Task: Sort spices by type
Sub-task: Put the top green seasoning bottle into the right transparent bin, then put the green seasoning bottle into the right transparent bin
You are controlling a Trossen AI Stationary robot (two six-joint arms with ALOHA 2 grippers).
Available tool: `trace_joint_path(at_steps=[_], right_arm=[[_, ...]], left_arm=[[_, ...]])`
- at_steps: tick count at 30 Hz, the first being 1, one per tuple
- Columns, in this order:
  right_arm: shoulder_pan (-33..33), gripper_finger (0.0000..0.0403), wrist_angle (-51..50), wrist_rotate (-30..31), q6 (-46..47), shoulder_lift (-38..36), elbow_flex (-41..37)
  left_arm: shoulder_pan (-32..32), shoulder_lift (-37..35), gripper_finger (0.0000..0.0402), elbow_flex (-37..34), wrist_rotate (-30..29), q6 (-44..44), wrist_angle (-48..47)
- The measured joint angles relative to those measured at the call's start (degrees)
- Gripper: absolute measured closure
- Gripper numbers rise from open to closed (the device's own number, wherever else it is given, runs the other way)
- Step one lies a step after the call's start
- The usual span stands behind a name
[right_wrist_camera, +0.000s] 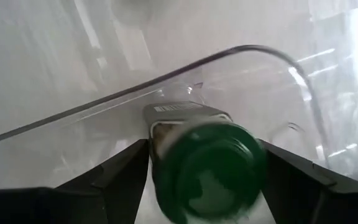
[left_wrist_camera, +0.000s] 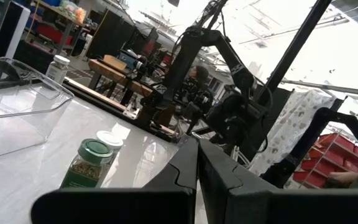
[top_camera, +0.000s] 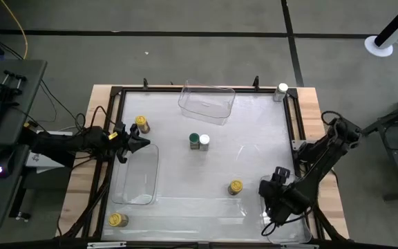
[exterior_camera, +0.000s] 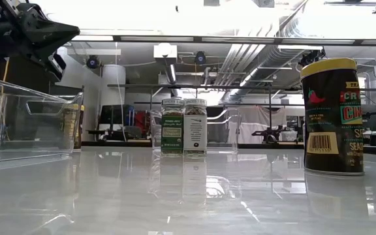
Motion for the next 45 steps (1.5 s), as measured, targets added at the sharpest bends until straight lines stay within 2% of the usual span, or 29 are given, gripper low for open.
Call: trace_joint_path(at_steps=[7, 13, 16, 19, 23, 25, 27, 31, 34, 39, 45], right_arm=[[-0.09, 0.0126, -1.68, 1.17, 3.96, -7.08, 0.00], [-2.17, 0.0126, 2.62, 11.24, 5.20, -12.63, 0.00], [-6.26, 0.0125, 11.38, 18.38, -2.16, -14.33, 0.00], [-13.57, 0.0125, 25.51, 20.08, -19.32, -14.32, 0.00], [-26.88, 0.0125, 45.61, 11.56, -42.05, -11.58, 0.00], [-33.32, 0.0125, 52.58, 5.84, -49.62, -10.10, 0.00], [-39.51, 0.0125, 55.07, 1.01, -54.28, -8.45, 0.74], [-49.40, 0.0126, 54.61, -8.67, -60.07, -3.32, 5.10], [-52.66, 0.0126, 53.61, -13.08, -65.25, 1.33, 10.58], [-53.88, 0.0126, 41.06, -14.55, -74.57, 11.92, 24.89], [-53.98, 0.0126, 23.88, -14.53, -79.89, 23.51, 40.93]], left_arm=[[-0.01, -0.01, 0.0401, 0.01, -0.01, 0.00, 0.00], [-0.01, -0.02, 0.0401, 0.01, -0.01, 0.00, -0.01], [0.01, -0.01, 0.0401, 0.02, 0.01, 0.00, 0.00], [0.01, -0.01, 0.0401, -0.01, 0.00, 0.00, 0.00], [0.01, -0.01, 0.0401, 0.01, 0.00, 0.00, 0.00], [0.01, -0.02, 0.0401, 0.01, 0.00, 0.00, 0.00], [0.00, 0.00, 0.0401, 0.01, -0.01, 0.00, 0.00], [0.01, -0.02, 0.0401, 0.02, 0.01, 0.00, 0.00], [0.00, -0.01, 0.0401, -0.01, 0.01, 0.00, 0.00], [-0.02, -0.01, 0.0401, 0.00, 0.01, 0.00, 0.00], [0.01, 0.01, 0.0401, 0.00, 0.01, 0.00, 0.00]])
